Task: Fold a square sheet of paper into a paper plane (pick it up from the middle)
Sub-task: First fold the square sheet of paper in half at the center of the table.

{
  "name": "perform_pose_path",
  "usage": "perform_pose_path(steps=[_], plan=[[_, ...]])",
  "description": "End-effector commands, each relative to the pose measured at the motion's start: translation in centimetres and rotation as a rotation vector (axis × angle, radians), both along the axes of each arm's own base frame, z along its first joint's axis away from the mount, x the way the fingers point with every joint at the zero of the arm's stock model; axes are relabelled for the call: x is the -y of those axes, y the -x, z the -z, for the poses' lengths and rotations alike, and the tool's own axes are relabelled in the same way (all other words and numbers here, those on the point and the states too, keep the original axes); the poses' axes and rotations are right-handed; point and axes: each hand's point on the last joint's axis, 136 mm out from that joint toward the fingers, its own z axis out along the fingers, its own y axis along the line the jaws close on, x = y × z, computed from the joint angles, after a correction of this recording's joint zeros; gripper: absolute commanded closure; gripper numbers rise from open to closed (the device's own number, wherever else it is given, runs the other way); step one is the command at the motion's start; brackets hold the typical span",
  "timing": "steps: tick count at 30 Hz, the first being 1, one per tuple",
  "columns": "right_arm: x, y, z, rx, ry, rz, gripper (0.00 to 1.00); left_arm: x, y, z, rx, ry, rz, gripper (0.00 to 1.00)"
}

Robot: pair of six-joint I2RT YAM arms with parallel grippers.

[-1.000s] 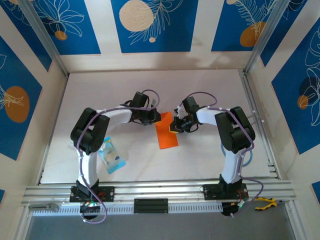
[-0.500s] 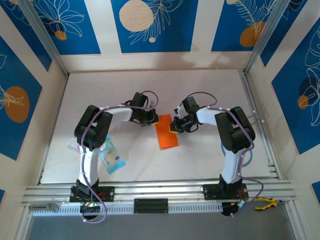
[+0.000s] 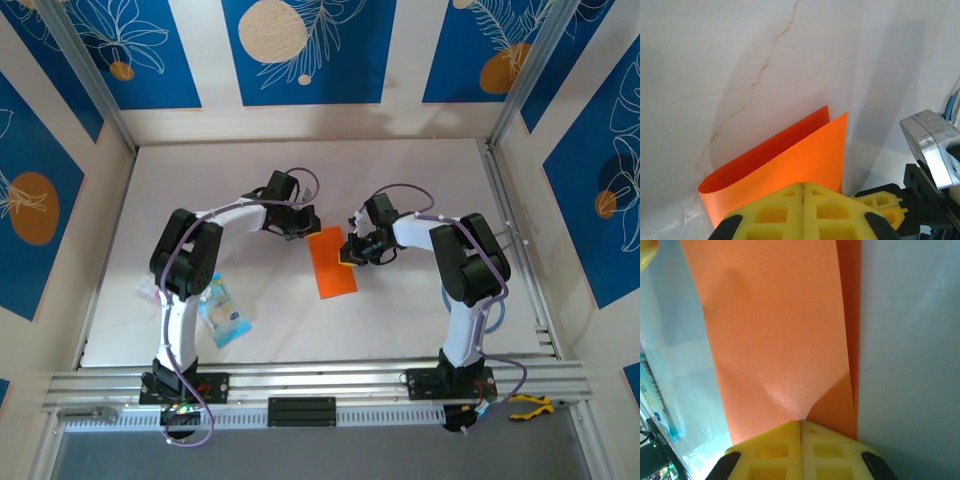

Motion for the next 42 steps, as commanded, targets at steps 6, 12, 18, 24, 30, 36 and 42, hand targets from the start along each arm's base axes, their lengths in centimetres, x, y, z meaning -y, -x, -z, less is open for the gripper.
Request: perform_pose_path(steps=[6, 12, 18, 24, 30, 36, 42], plan=[[3.3, 3.1, 4.8, -0.136, 0.192, 0.024, 1.0, -1.7, 0.0, 4.2, -0.077, -0.04, -0.007, 0.94], [3.3, 3.1, 4.8, -0.135, 0.191, 0.026, 1.0, -3.6, -1.5, 4.9, -0.069, -0.073, -0.05, 0.93], [3.3, 3.2, 4.8, -0.138, 0.192, 0.026, 1.0, -4.8, -2.9, 5.1, -0.047, -0.104, -0.092, 0.93], [3.3, 3.2, 4.8, -0.137, 0.191, 0.025, 1.0, -4.8, -3.4, 4.5, -0.047, -0.083, -0.108, 0.93], [3.3, 3.2, 4.7, -0.129, 0.187, 0.025, 1.0, -3.9, -3.8, -1.3, 0.04, -0.001, -0.094, 0.91], [3.3, 3.1, 4.7, -0.132, 0.188, 0.027, 1.0, -1.8, -1.5, -3.6, 0.043, 0.072, -0.024, 0.91], [3.3, 3.1, 4.7, -0.132, 0.19, 0.027, 1.0, 0.7, 2.5, -2.8, -0.014, 0.118, 0.088, 0.91]])
